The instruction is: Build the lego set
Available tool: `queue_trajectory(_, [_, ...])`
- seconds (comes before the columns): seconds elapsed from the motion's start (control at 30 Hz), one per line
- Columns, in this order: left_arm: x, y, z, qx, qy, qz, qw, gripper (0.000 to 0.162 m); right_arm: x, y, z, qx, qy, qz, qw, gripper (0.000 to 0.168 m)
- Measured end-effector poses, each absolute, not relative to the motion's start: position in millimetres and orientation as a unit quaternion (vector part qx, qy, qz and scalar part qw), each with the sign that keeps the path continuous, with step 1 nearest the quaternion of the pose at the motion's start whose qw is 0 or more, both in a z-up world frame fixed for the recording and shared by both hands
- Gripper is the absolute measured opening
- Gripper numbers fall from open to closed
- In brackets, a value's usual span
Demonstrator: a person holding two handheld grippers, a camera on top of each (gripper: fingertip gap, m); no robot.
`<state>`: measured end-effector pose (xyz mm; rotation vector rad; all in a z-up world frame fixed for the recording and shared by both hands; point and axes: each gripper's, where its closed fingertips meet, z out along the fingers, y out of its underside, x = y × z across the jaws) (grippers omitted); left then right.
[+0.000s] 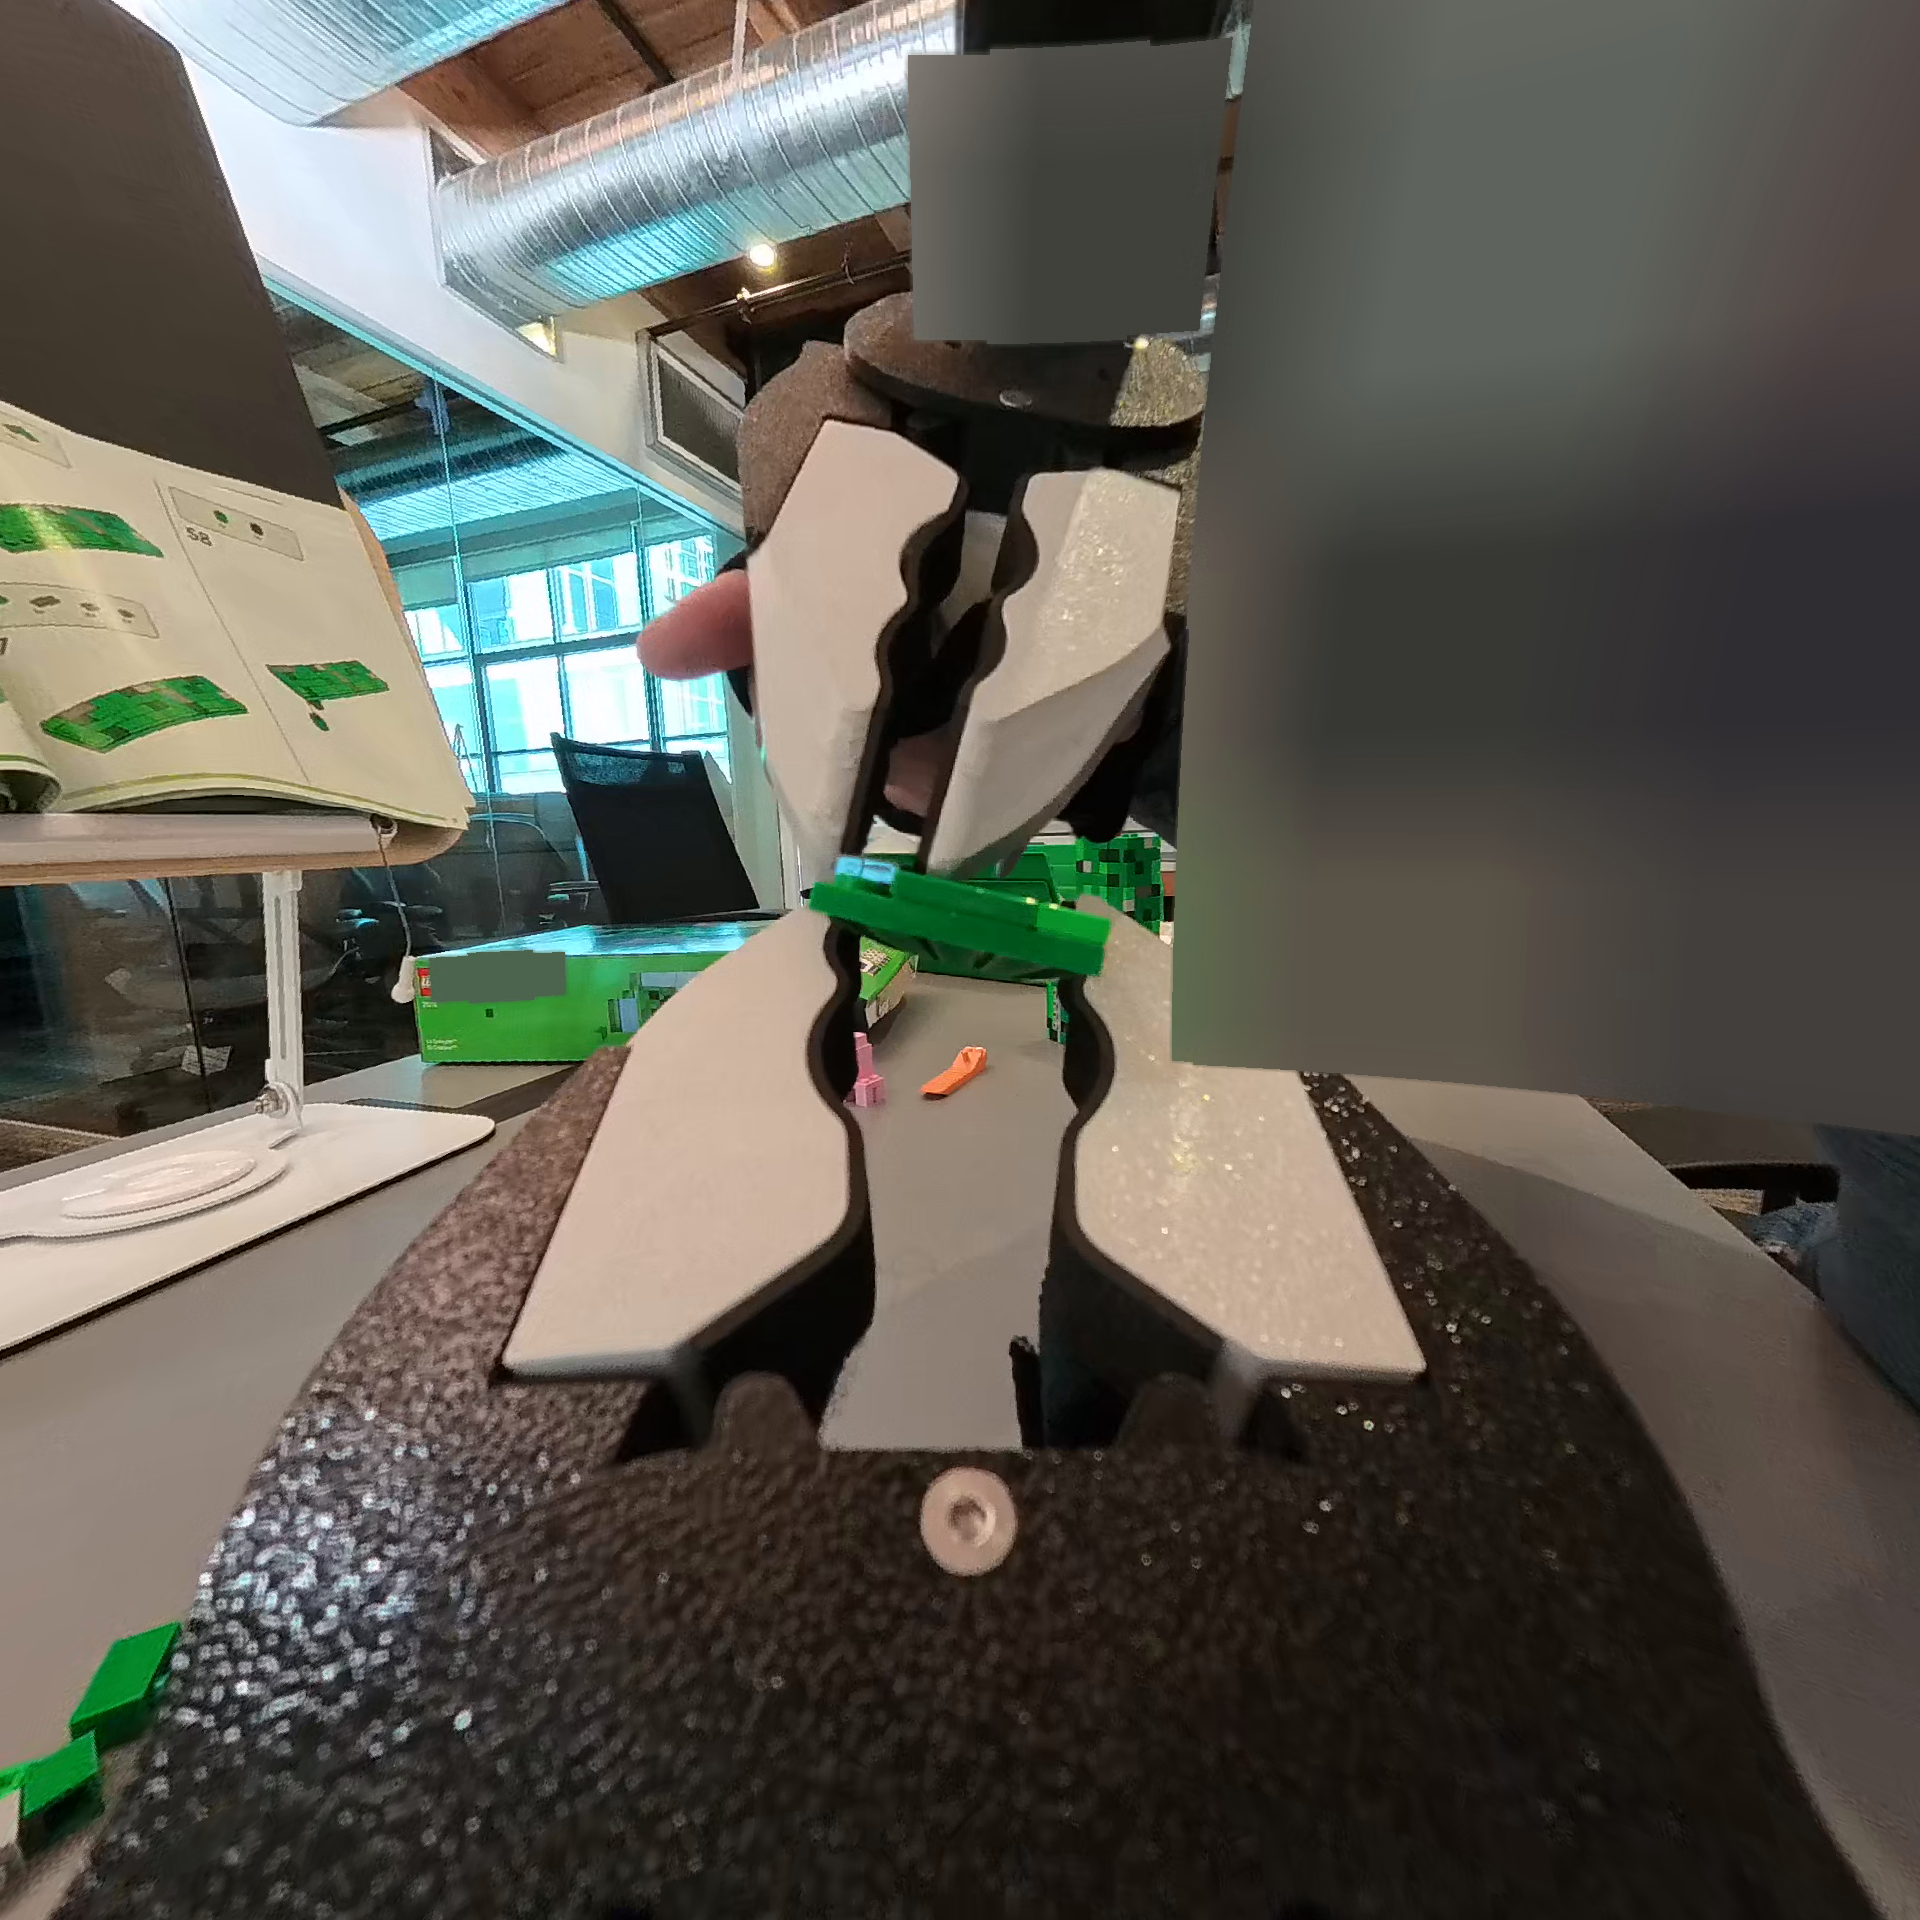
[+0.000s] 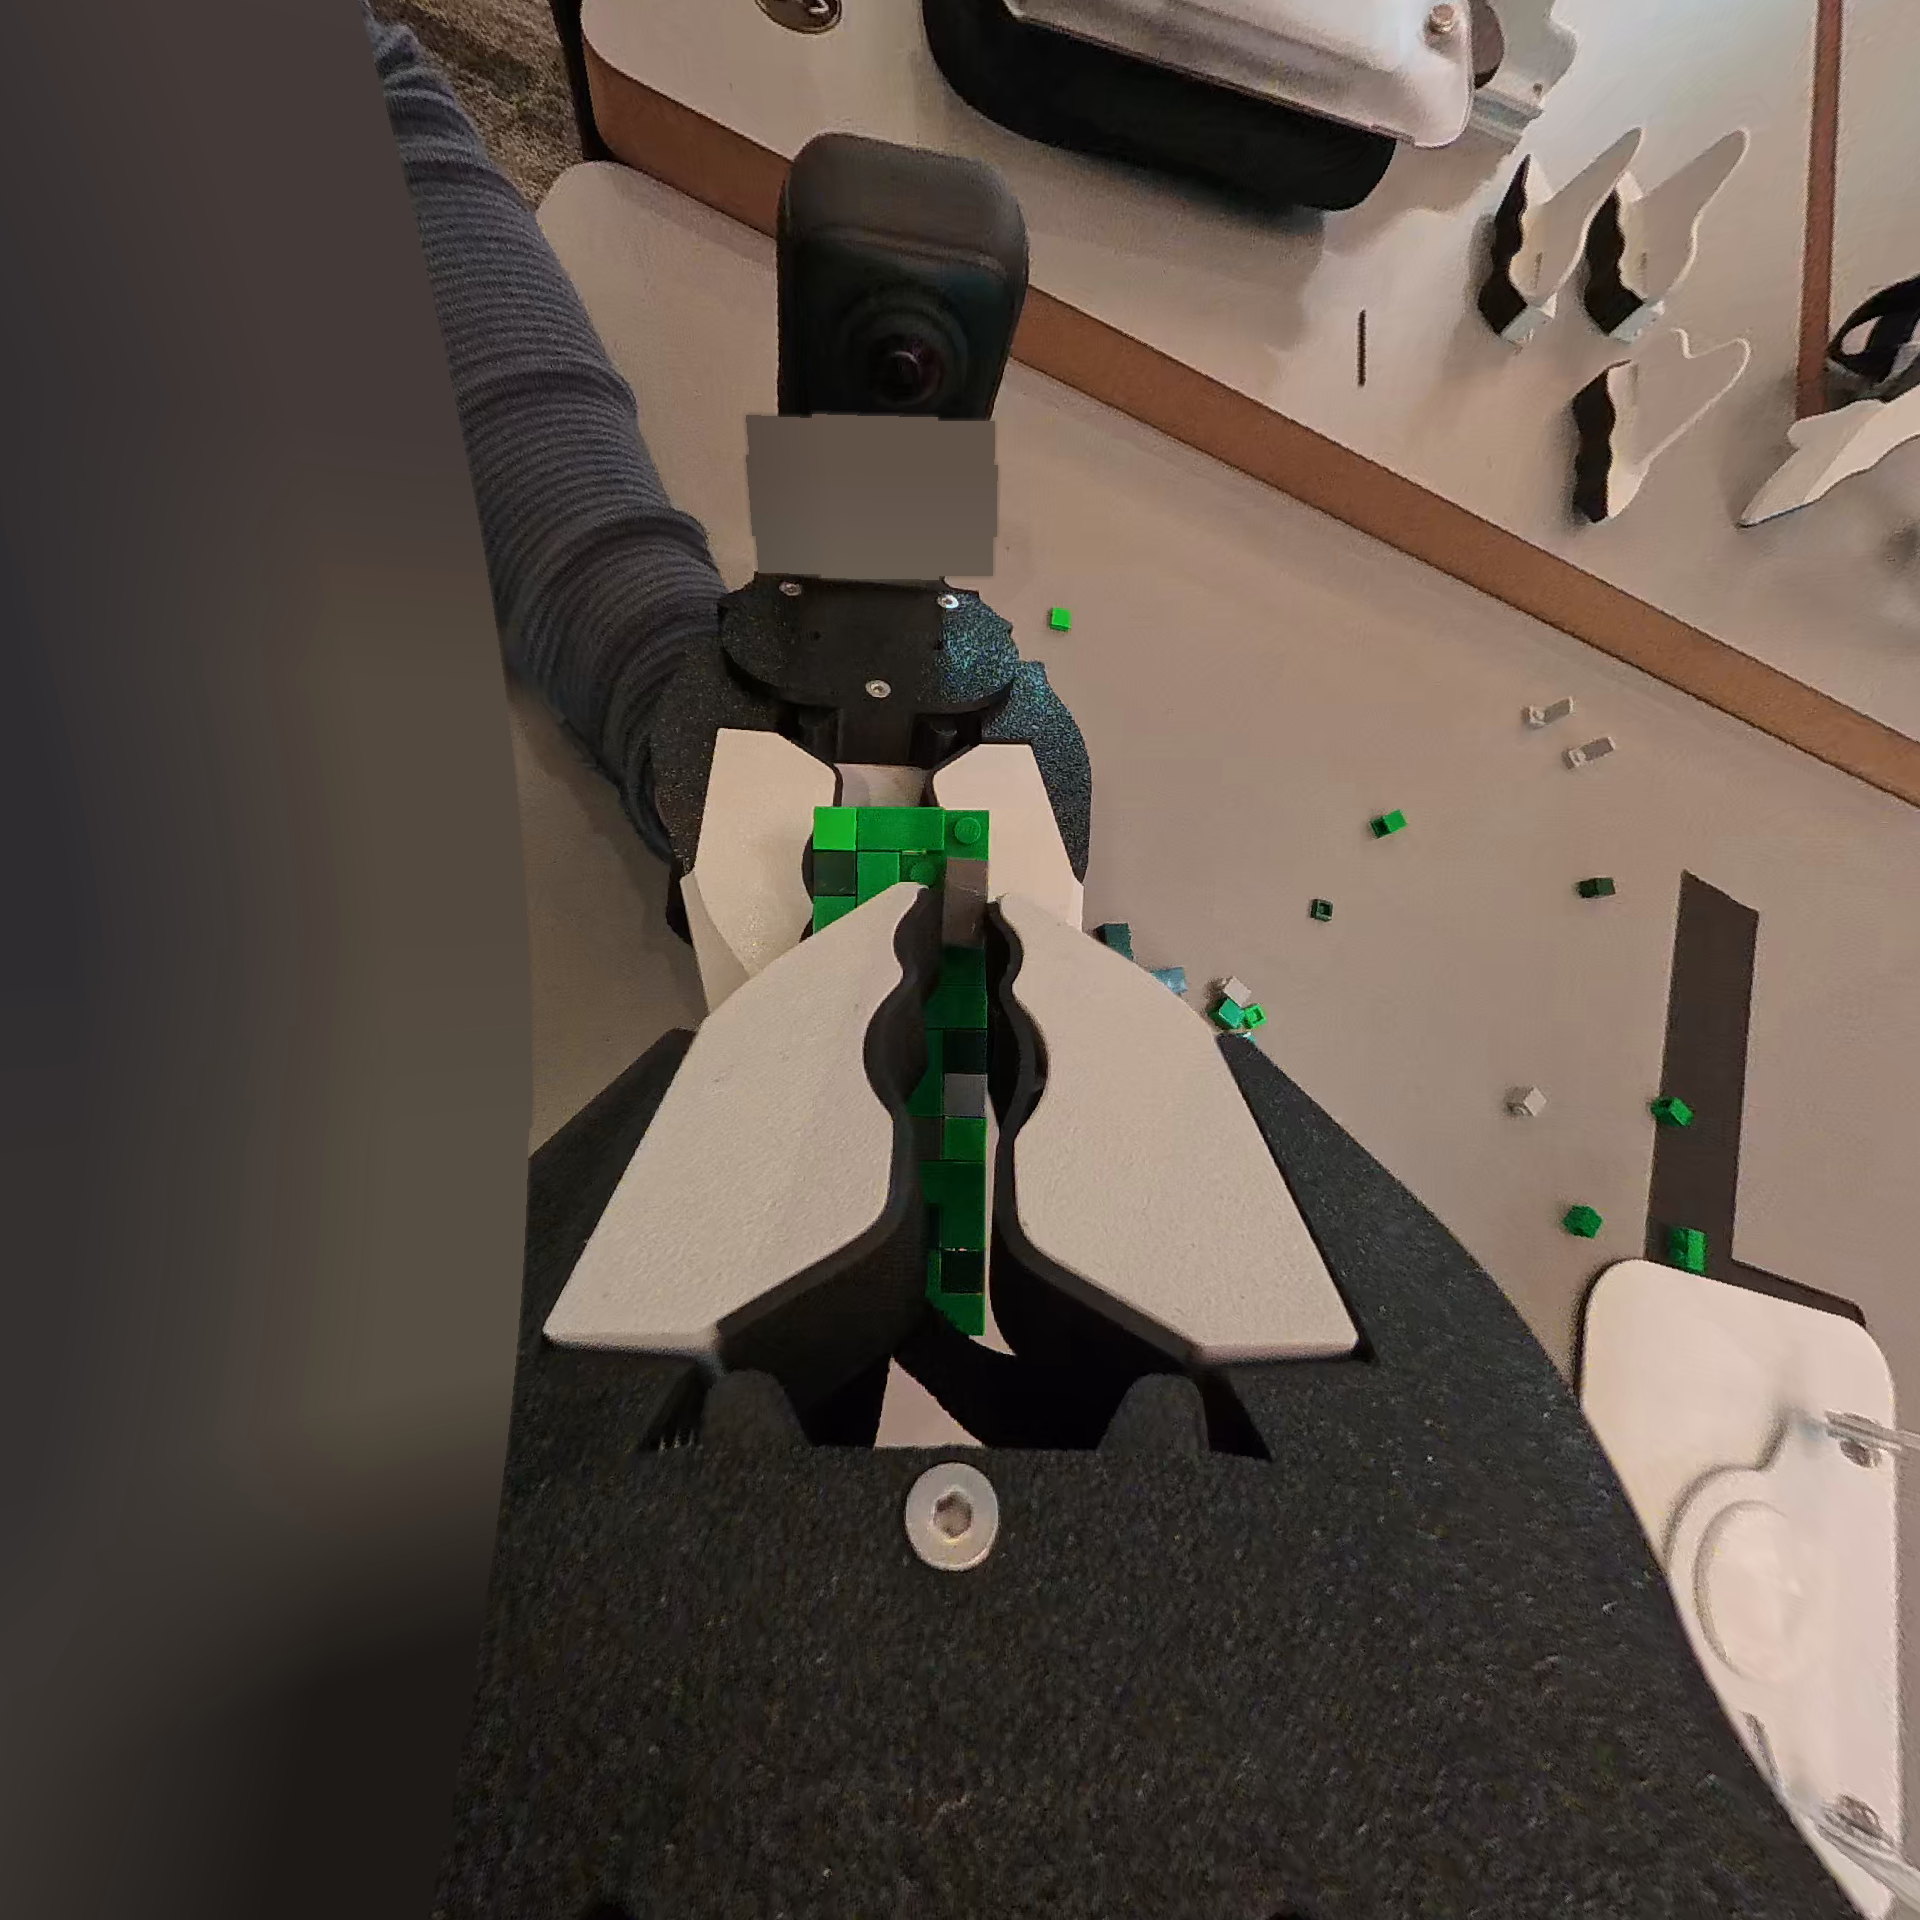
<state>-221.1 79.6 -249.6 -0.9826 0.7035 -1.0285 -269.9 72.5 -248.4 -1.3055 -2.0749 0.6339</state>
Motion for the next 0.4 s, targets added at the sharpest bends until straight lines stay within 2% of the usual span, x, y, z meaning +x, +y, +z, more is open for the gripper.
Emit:
queue_trajectory(0.3, [-219.9,78.7,-250.1,-0.44,0.319,-0.466,0.698,0.036,-269.7,75.4,-247.8,-0.497,-0.779,0.24,0.298,0.013])
queue_trajectory(0.4, [-218.6,74.7,-248.9,-0.43,0.326,-0.478,0.693,0.036,-267.7,73.7,-241.5,-0.504,-0.767,0.285,0.277,0.014])
